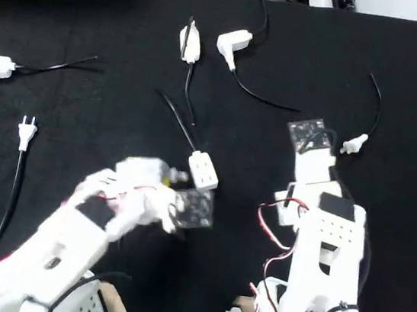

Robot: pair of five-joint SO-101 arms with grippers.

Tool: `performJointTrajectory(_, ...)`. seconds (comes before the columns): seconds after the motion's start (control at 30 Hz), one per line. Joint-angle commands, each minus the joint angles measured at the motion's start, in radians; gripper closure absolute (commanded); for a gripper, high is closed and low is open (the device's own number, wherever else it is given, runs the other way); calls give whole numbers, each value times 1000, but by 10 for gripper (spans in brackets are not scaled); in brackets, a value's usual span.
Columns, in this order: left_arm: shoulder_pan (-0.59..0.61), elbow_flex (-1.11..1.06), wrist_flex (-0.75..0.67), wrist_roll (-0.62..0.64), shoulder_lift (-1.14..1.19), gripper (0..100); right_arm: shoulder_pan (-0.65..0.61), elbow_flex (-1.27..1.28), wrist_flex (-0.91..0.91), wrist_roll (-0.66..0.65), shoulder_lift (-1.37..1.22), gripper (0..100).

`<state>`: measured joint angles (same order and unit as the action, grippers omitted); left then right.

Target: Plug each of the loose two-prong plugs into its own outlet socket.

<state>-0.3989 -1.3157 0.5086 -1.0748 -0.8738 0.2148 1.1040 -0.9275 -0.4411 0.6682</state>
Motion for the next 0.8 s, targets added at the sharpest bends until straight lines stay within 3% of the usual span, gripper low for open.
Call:
performJointTrajectory(0.0, 93, -25, 140, 26, -351, 963, -68, 1, 12, 8, -1, 666)
performJointTrajectory(0.13, 91, -136, 259, 32, -689, 964, -87, 12, 17, 8, -1, 666)
performJointTrajectory(0.27, 94, -268, 256, 203, -980, 964, -87, 12, 18, 8, 4, 666)
performJointTrajectory(0.5, 105, -285, 94, 505, -881, 964, -87, 12, 20, 8, 5, 666)
performJointTrajectory(0.67, 105, -390, -64, 542, -924, 964, -87, 12, 21, 8, 5, 666)
performJointTrajectory(0.77, 108, -384, -68, 548, -931, 965, -92, 13, 23, 8, 4, 666)
